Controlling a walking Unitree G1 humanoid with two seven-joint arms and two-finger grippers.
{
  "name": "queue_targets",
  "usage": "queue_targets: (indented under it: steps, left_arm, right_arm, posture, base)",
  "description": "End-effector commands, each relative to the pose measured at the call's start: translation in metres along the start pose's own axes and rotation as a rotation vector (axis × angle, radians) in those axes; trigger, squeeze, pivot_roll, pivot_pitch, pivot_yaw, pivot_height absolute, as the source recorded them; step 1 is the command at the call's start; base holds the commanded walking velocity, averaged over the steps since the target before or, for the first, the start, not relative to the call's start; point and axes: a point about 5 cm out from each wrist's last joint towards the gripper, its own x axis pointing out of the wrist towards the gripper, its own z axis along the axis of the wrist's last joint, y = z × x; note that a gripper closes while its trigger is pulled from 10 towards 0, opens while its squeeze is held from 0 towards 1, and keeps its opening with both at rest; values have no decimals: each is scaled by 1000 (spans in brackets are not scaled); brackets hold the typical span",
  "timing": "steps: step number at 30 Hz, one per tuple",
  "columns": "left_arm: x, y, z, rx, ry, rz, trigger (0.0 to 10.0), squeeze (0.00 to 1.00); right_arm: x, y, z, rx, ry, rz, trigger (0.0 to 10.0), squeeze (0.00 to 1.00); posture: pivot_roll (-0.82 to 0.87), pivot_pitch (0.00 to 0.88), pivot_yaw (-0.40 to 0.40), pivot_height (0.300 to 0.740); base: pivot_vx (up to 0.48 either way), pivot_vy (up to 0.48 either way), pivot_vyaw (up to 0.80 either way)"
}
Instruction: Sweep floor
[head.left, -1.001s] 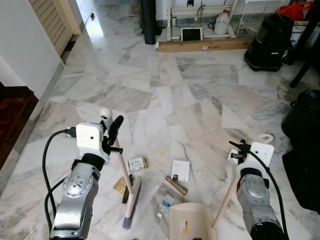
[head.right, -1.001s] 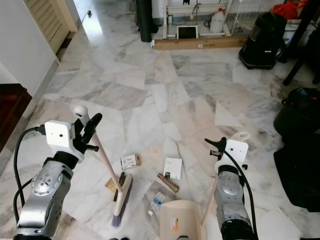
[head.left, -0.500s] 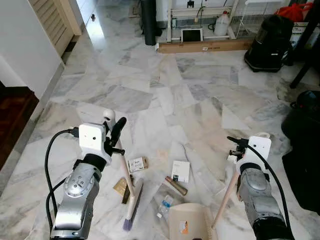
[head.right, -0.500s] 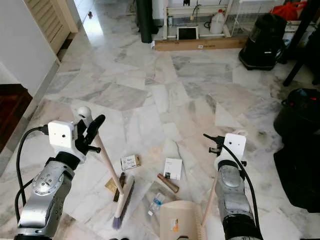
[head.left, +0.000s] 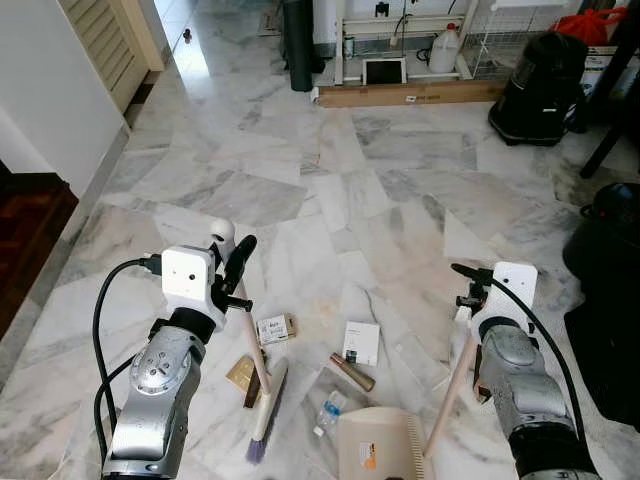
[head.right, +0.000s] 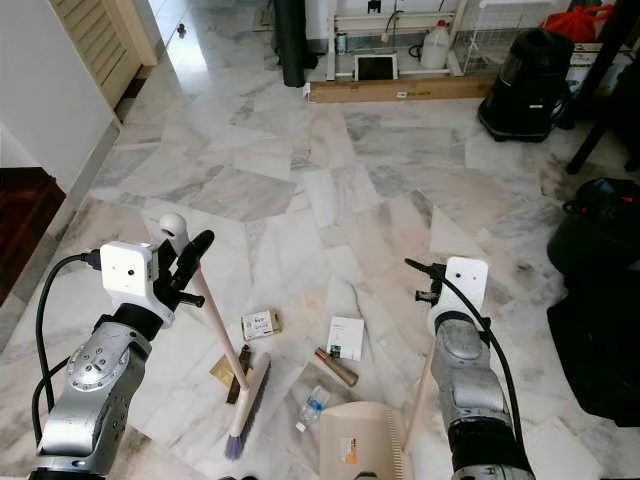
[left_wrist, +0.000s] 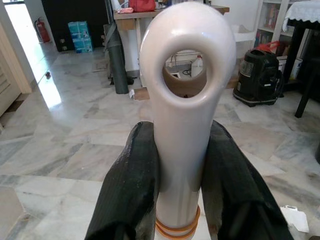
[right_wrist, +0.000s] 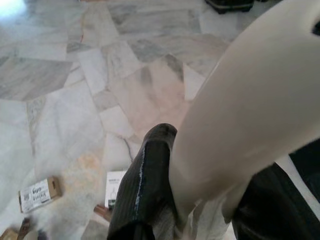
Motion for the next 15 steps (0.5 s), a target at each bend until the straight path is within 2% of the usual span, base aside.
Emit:
queue_targets:
  steps: [1, 8, 11, 15]
  left_arm:
    - [0, 1, 6, 1, -21, -3, 10000, 0]
    - [1, 1, 5, 0, -18, -6, 10000, 0]
    - [1, 0, 5, 0, -18, -7, 10000, 0]
    - [1, 0, 5, 2, -21, -5, 10000, 0]
  right_arm:
    - [-5, 3, -38, -15, 190, 23, 10000, 0]
    - [-6, 8, -38, 95, 268, 69, 10000, 0]
    - [-6, 9, -33, 110, 249, 72, 10000, 0]
    - [-4, 7, -19, 114, 140, 26, 10000, 0]
  posture:
    - [-18, 153, 62, 740]
    - [-19, 153, 61, 740]
    - [-19, 153, 61, 740]
    - [-16, 153, 62, 740]
  base:
    - [0, 0, 0]
    - [0, 0, 0]
    - [0, 0, 0]
    - [0, 0, 0]
